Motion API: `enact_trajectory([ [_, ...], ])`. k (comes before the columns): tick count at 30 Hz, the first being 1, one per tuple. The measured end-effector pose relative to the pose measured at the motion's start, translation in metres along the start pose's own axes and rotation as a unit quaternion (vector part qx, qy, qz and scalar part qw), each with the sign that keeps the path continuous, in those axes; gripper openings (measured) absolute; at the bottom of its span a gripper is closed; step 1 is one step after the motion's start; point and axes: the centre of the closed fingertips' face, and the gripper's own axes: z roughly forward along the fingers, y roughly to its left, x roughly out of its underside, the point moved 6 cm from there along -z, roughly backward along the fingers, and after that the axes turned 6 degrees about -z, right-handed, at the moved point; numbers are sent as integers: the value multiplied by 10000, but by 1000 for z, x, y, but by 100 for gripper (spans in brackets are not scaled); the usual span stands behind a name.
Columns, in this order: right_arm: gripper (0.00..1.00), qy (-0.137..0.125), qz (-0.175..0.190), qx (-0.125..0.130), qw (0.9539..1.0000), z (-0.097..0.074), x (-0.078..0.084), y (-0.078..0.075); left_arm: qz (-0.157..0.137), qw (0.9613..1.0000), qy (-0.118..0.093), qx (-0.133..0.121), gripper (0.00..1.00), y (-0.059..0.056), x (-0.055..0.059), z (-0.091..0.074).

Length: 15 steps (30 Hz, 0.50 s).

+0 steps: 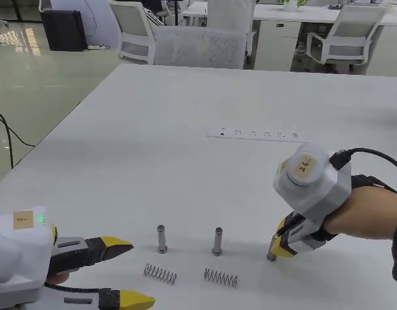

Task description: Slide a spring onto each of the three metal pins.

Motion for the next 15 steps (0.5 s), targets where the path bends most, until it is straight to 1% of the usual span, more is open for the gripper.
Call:
enact_trajectory([
  [5,9,6,-46,19,10000,0,0,1,7,10000,0,6,50,0,0,0],
  [9,11,-18,-70,53,10000,-2,-2,1,10,10000,4,7,50,0,0,-1],
  [11,14,-49,-87,69,9999,-2,-3,1,11,10000,10,10,49,0,1,-1],
  [15,15,-55,-130,118,9998,-5,-5,2,14,10000,16,16,49,0,1,-1],
])
